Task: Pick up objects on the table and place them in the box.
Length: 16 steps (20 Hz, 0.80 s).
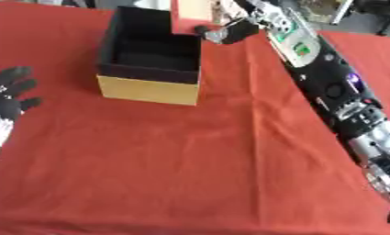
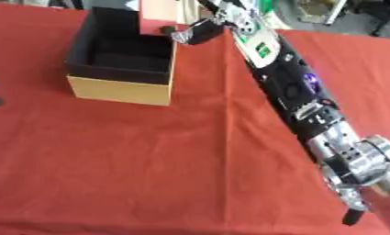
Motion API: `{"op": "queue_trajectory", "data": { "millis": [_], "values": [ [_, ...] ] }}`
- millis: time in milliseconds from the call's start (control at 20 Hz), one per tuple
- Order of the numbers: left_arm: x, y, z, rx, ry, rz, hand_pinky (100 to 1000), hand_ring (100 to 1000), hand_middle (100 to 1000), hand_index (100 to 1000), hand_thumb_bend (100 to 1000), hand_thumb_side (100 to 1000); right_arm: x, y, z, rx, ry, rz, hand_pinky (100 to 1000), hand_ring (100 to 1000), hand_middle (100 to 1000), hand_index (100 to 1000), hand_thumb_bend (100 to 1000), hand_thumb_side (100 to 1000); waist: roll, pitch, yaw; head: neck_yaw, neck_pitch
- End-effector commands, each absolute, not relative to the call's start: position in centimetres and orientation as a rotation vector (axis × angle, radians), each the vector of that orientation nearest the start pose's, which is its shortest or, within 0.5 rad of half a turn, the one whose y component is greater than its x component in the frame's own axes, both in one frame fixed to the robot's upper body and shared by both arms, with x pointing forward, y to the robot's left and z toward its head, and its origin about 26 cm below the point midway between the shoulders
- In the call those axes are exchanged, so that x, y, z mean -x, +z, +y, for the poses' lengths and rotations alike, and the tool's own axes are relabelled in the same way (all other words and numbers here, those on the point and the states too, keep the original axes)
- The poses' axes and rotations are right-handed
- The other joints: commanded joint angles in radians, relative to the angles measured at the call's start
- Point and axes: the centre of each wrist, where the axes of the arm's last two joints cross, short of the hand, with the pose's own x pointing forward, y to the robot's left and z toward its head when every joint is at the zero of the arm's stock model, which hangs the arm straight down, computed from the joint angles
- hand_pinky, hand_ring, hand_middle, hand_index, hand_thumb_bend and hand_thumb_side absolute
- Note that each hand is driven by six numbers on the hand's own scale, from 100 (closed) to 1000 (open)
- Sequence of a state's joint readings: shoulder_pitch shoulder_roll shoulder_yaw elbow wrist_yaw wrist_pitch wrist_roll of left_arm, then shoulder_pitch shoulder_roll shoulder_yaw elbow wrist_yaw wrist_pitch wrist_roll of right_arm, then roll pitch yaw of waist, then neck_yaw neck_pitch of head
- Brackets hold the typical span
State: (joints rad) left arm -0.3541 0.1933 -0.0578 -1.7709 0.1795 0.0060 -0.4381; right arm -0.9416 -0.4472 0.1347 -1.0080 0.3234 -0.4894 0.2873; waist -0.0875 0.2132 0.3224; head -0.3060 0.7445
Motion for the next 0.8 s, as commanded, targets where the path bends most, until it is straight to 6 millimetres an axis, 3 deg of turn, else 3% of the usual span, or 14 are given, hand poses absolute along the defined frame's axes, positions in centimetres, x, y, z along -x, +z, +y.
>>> {"op": "queue_trajectory", "data": {
  "millis": [50, 400, 500, 650, 800],
  "values": [
    [-33.7, 16.1, 22.2, 0.454, -0.668, -2.044, 909, 968, 926, 936, 100, 390, -47.8, 21.9, -27.0, 0.405, 1.266, -2.088, 813, 895, 720, 557, 165, 100, 0.01, -0.013, 0.003, -0.012, -0.011],
    [-33.7, 16.2, 22.2, 0.458, -0.665, -2.049, 908, 965, 924, 936, 100, 388, -48.2, 20.3, -25.9, 0.417, 1.34, -2.04, 818, 896, 731, 669, 197, 100, 0.018, -0.009, 0.005, -0.021, -0.009],
    [-33.7, 16.2, 22.2, 0.457, -0.665, -2.048, 908, 965, 924, 936, 100, 388, -48.2, 20.2, -25.7, 0.429, 1.354, -2.047, 821, 898, 738, 779, 281, 111, 0.019, -0.009, 0.002, -0.019, -0.009],
    [-33.7, 16.1, 22.2, 0.455, -0.663, -2.048, 908, 965, 924, 936, 100, 386, -48.1, 20.2, -25.7, 0.453, 1.358, -2.058, 823, 902, 751, 920, 427, 205, 0.021, -0.01, -0.002, -0.017, -0.008],
    [-33.7, 16.1, 22.2, 0.455, -0.661, -2.048, 907, 965, 923, 936, 100, 385, -48.1, 20.4, -25.8, 0.468, 1.349, -2.07, 826, 908, 773, 988, 487, 280, 0.023, -0.011, -0.007, -0.014, -0.009]
  ]
}}
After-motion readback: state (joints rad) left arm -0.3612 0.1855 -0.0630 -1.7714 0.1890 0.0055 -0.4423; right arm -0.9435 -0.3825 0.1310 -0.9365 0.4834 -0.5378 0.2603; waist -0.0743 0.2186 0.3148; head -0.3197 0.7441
